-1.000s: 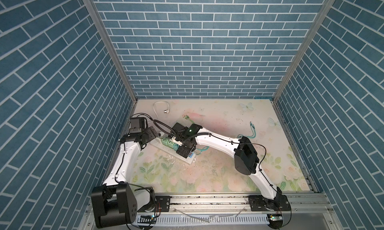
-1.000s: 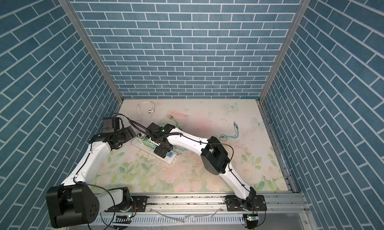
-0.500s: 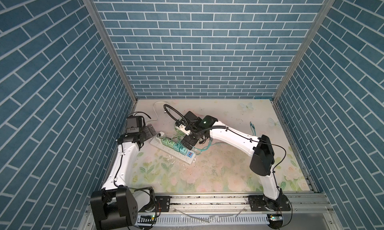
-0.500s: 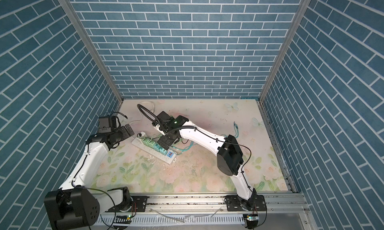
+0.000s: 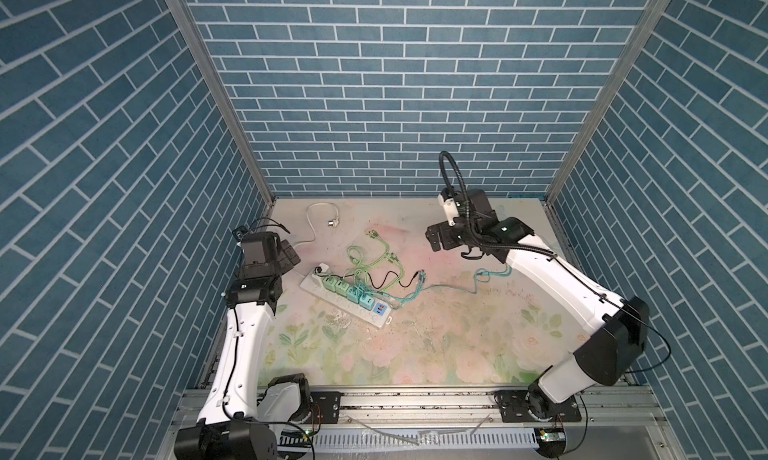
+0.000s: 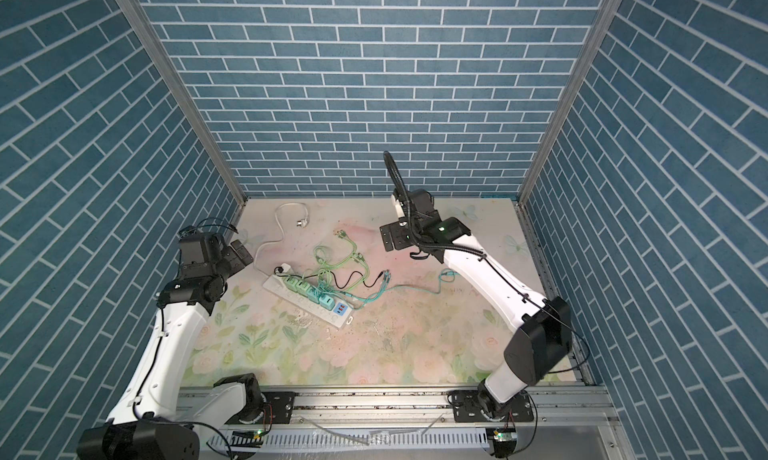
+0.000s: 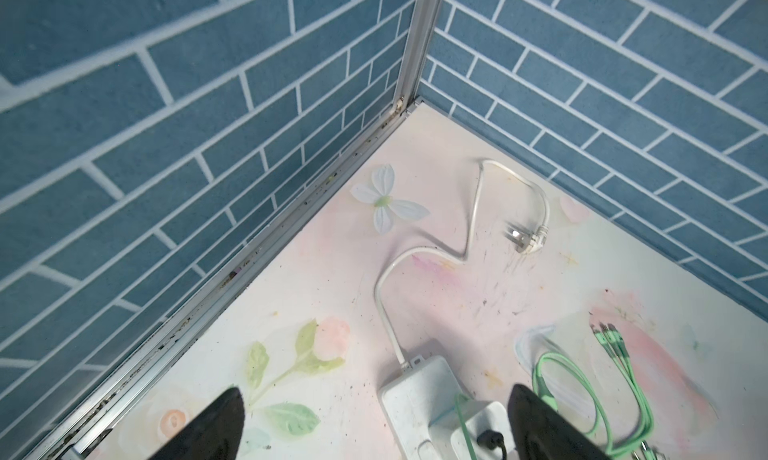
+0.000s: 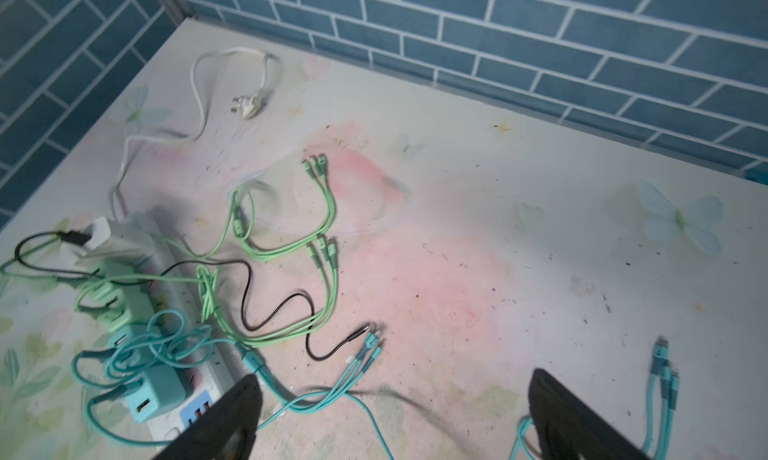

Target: Insert the plug

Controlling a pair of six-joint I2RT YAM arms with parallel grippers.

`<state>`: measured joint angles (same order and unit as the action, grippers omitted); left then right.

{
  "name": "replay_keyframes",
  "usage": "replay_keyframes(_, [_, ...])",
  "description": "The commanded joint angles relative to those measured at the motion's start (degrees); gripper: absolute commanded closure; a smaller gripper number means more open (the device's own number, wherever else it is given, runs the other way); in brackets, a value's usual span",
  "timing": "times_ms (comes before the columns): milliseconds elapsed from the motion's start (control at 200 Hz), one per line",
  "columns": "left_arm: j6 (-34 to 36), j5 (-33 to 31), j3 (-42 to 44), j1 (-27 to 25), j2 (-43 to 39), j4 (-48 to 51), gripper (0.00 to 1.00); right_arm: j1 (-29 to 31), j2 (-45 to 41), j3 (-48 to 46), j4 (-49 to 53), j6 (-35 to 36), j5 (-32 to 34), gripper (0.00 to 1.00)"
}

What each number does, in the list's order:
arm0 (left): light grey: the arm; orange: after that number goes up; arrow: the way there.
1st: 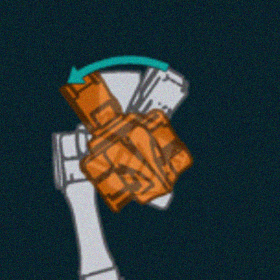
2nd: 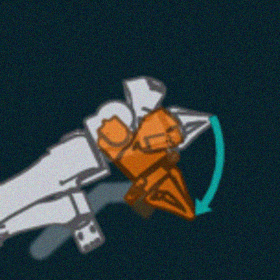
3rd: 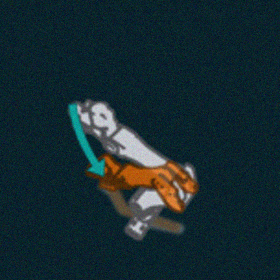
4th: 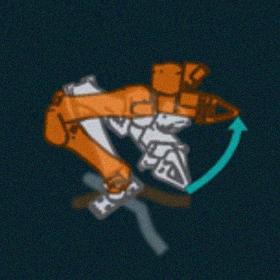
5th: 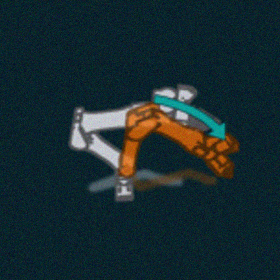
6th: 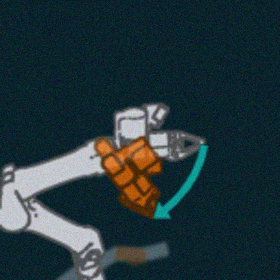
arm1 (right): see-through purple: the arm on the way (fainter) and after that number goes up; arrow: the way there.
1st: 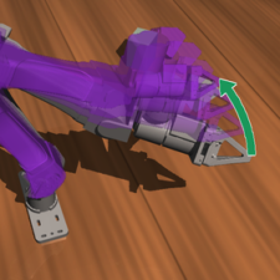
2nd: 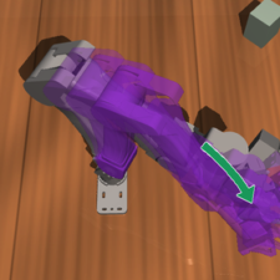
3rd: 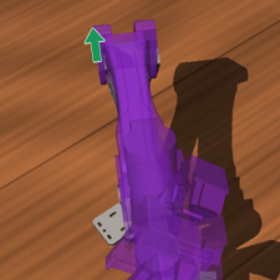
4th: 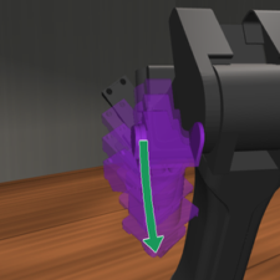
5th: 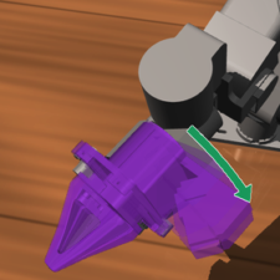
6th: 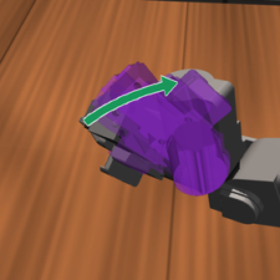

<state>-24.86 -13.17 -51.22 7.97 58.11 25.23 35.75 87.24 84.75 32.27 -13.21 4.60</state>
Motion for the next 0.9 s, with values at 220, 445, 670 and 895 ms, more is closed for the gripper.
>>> replay_keyframes(220, [9.36, 4.37, 22.35, -0.23, 0.19, -37.33, 0.0, -13.25, -16.54, -31.25, -33.79, 3.69, 17.75, 0.01])
replay_keyframes(445, [13.17, 7.06, 27.19, -0.3, 10.1, -49.01, 0.0, -25.06, -18.68, -46.24, -45.17, 4.29, 15.1, 0.01])
replay_keyframes(670, [16.42, 7.97, 30.23, -0.4, 17.98, -63.14, 0.0, -30.63, -16.65, -54.91, -53.97, 11.87, 16.53, 0.01])
replay_keyframes(895, [22.31, 7.08, 25.59, -5.16, 24.44, -63.24, 0.0, -33.72, -8.92, -60.05, -68.68, 10.8, 11.86, 0.01])
